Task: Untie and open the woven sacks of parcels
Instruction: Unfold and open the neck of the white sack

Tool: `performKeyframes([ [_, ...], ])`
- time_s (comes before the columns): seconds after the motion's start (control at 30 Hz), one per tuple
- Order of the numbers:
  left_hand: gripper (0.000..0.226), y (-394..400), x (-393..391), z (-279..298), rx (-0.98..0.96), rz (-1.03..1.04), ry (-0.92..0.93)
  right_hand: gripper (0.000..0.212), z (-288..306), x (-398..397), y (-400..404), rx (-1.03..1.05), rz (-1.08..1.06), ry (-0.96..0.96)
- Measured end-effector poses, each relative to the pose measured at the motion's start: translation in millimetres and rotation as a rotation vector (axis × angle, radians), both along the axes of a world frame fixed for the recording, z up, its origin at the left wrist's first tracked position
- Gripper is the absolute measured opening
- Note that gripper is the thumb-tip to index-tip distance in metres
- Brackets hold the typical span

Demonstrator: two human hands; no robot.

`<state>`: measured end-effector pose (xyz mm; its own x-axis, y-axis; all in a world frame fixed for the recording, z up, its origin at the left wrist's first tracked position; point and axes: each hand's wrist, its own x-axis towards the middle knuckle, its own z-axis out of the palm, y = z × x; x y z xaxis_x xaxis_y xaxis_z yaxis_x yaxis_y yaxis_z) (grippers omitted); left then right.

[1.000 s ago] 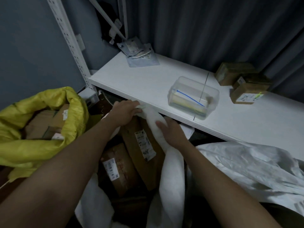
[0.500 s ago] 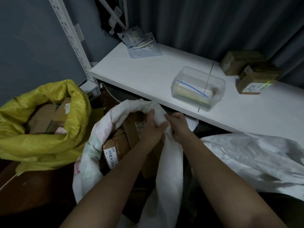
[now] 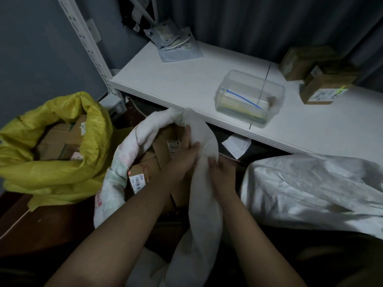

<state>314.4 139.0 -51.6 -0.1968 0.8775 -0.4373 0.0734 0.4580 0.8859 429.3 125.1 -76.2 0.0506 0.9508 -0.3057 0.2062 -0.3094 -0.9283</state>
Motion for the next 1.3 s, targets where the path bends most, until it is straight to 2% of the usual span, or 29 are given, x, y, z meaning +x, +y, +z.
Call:
performKeyframes([
  [0.07, 0.069, -13, -5, 0, 0.06, 0.014, -0.15, 0.024, 0, 3, 3, -0.121, -0.05, 0.288],
  [0.13, 0.07, -23, -2, -1, 0.123, 0.045, -0.238, 0.03, -2, 1, 5, -0.172, -0.056, 0.388],
  [0.2, 0.069, -26, 5, -3, 0.145, 0.053, -0.164, 0.028, -4, -5, 5, -0.145, -0.038, 0.21],
  [0.3, 0.067, -26, 13, -6, 0.168, 0.114, -0.055, 0.006, -13, -7, 5, 0.146, 0.038, -0.232],
  [0.37, 0.066, -23, 16, -7, 0.184, 0.135, -0.037, 0.018, -22, -2, 0, 0.286, 0.166, -0.431],
  [0.4, 0.065, -19, 17, -7, 0.175, 0.133, -0.031, 0.029, -22, 1, -4, 0.277, 0.191, -0.438],
  [0.43, 0.064, -17, 18, -6, 0.156, 0.119, -0.043, 0.035, -20, 4, -8, 0.224, 0.203, -0.366],
  [0.47, 0.061, -14, 19, -3, 0.133, 0.104, -0.089, 0.036, -10, 6, -14, 0.163, 0.22, -0.205],
  [0.53, 0.057, -10, 20, -3, 0.089, 0.095, -0.244, 0.03, -2, 8, -21, 0.109, 0.245, 0.073],
  [0.6, 0.059, -13, 19, 0, 0.083, 0.075, -0.302, 0.021, 1, 9, -23, 0.087, 0.205, 0.092],
  [0.67, 0.063, -20, 16, 1, 0.053, 0.064, -0.31, 0.022, -2, 9, -21, 0.073, 0.113, 0.026],
  [0.7, 0.063, -26, 14, -1, 0.047, 0.056, -0.334, 0.022, -4, 10, -19, 0.037, 0.064, 0.07],
  [0.77, 0.05, -40, 11, -4, 0.033, 0.05, -0.411, 0.019, -2, 9, -18, -0.1, -0.041, 0.353],
  [0.8, 0.039, -45, 11, -5, 0.005, 0.058, -0.391, 0.017, -1, 9, -17, -0.145, -0.068, 0.45],
  [0.83, 0.03, -47, 9, -6, -0.034, 0.053, -0.32, 0.016, -1, 7, -16, -0.146, -0.066, 0.417],
  [0.87, 0.025, -49, 9, -8, -0.06, 0.062, -0.275, 0.016, -2, 5, -14, -0.122, -0.029, 0.32],
  [0.97, 0.024, -48, 15, -7, -0.059, 0.072, -0.292, 0.009, -10, 4, -9, 0.09, 0.063, -0.165],
  [1.03, 0.022, -47, 21, -7, -0.032, 0.067, -0.137, 0.013, -17, 13, -9, 0.169, 0.085, -0.347],
  [1.07, 0.021, -45, 24, -7, -0.01, 0.061, -0.035, 0.017, -13, 18, -14, 0.161, 0.07, -0.324],
  [1.17, 0.014, -34, 33, -10, 0.089, 0.023, 0.265, 0.027, -6, 24, -40, 0.057, 0.031, -0.067],
  [1.23, 0.031, -25, 38, -10, 0.079, 0.001, 0.285, 0.035, -9, 17, -57, 0.031, -0.006, 0.005],
  [1.3, 0.049, -27, 39, -4, 0.031, -0.014, 0.134, 0.038, -15, 12, -63, 0.049, -0.07, 0.021],
])
